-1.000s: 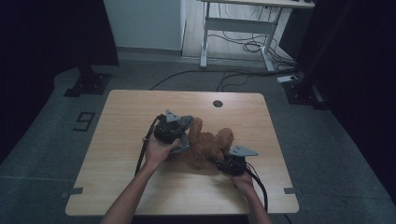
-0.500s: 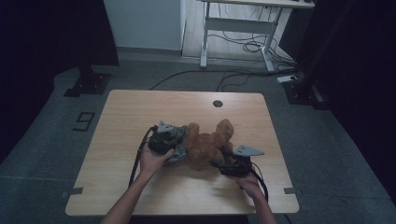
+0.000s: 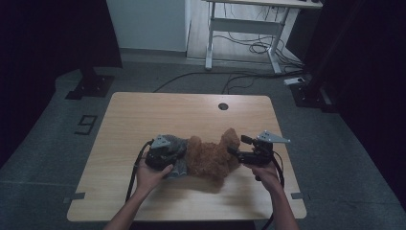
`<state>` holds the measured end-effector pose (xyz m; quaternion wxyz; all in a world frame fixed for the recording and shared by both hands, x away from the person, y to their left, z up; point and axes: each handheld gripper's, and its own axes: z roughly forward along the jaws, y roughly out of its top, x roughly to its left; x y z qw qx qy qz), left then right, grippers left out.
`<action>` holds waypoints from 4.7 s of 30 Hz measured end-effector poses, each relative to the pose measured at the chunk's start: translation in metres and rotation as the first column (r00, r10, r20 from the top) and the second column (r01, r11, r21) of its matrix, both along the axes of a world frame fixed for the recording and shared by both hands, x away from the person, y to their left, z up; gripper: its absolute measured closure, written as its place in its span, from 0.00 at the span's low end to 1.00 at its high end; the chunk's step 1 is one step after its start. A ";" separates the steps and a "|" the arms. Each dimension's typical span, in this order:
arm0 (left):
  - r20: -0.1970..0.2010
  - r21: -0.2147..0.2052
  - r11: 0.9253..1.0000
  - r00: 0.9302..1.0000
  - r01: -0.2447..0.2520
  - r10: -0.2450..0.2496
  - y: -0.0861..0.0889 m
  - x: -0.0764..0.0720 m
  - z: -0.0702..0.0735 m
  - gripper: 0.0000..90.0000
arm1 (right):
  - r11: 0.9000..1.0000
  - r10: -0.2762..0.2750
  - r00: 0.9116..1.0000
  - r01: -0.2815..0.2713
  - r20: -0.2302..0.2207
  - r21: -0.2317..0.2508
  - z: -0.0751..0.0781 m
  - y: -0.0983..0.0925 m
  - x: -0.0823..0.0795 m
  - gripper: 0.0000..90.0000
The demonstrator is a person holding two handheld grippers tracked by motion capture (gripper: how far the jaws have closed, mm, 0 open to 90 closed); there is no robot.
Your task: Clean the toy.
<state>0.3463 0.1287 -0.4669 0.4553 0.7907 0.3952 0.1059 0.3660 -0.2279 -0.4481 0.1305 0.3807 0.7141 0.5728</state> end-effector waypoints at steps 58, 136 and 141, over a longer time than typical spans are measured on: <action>-0.067 0.025 0.975 0.973 0.222 -0.220 -0.124 0.017 0.029 0.89 | 0.991 0.076 0.997 -0.075 0.005 -0.110 -0.077 0.002 -0.036 0.58; 0.035 0.049 0.998 0.999 0.031 -0.033 -0.040 0.012 0.015 0.91 | 0.988 0.015 1.000 -0.011 0.026 -0.156 -0.091 -0.006 -0.032 0.57; 0.075 0.039 0.998 0.996 -0.055 0.052 0.000 0.004 0.021 0.91 | 0.986 0.008 1.000 -0.004 0.023 -0.164 -0.093 -0.005 -0.032 0.57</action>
